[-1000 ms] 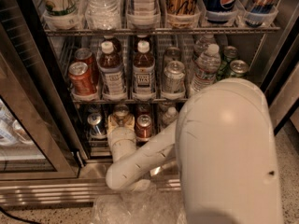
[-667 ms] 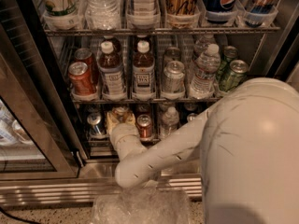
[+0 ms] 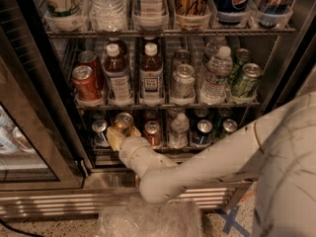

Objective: Pick orange can from bottom shelf of fridge

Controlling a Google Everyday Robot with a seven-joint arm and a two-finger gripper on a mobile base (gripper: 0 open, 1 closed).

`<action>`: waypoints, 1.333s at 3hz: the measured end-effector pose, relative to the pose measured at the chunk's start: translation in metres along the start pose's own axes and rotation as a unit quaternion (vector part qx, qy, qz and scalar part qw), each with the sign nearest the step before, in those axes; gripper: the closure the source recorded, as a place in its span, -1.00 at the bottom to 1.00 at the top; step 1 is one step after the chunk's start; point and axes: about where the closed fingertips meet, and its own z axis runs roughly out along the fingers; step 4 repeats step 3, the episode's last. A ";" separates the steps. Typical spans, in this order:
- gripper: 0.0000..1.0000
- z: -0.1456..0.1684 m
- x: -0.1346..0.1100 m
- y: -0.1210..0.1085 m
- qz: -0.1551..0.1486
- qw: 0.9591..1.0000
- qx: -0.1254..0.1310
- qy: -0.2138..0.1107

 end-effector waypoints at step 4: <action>1.00 -0.083 0.003 -0.003 0.040 0.999 -0.009 0.028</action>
Offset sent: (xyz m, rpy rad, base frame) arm -0.0795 -0.0516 0.0051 0.0056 0.1075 0.0803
